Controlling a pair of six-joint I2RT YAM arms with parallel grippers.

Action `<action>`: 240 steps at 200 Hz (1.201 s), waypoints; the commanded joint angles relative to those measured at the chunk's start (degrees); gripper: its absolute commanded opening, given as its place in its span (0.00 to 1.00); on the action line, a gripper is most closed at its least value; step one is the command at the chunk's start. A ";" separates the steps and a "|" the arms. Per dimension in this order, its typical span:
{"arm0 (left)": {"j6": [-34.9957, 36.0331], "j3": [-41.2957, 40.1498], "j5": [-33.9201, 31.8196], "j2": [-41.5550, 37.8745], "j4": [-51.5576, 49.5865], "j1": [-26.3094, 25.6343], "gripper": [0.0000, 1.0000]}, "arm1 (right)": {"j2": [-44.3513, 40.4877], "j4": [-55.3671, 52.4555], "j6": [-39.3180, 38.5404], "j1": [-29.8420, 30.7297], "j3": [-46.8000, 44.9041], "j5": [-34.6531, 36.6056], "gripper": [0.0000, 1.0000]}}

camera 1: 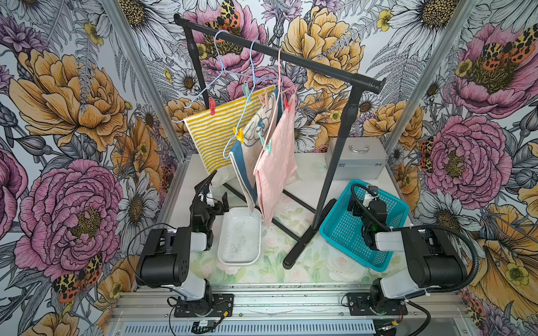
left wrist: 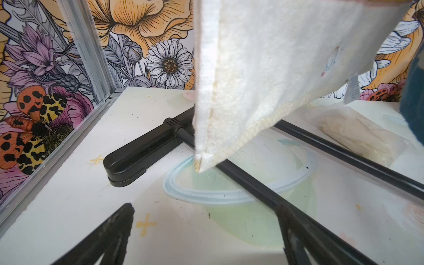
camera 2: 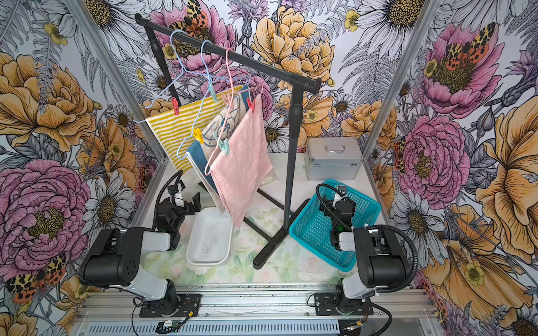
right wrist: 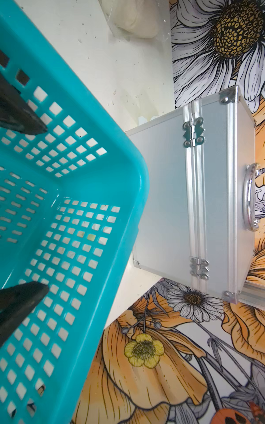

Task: Remove the clothespins securing towels to the hanger
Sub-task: Adjust the clothesline at the center of the board.

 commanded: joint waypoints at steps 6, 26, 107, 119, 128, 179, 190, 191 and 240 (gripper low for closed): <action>1.71 0.50 -3.81 0.04 1.01 -1.44 0.99 | 0.71 1.68 -0.56 -0.15 1.53 -0.71 1.00; 1.33 0.66 -2.69 0.06 0.80 -0.82 0.99 | 0.71 1.74 -0.61 -0.15 1.50 -0.71 1.00; -0.25 1.02 -1.71 0.17 0.31 0.59 0.99 | 0.69 1.28 -0.44 -0.24 1.75 -0.73 0.99; -0.33 1.02 -1.63 0.16 0.33 0.59 0.99 | 0.68 1.20 -0.44 -0.19 1.71 -0.73 1.00; -0.42 0.98 -1.30 0.14 0.35 0.76 0.98 | 0.70 1.14 -0.48 -0.21 1.79 -0.70 0.99; -2.07 2.67 -5.57 -6.34 -8.25 0.95 0.98 | -4.03 -4.53 0.40 1.05 3.05 5.88 0.98; -2.85 4.31 -7.24 -10.16 -15.08 0.59 0.99 | -7.47 -9.19 0.93 1.56 3.88 8.71 0.98; -3.04 4.47 -7.46 -10.50 -15.58 0.59 0.99 | -7.82 -9.48 0.95 1.59 3.94 8.95 0.97; -9.37 8.71 -13.05 -24.41 -37.35 -1.19 0.99 | -24.56 -34.10 9.90 2.92 6.87 19.64 0.95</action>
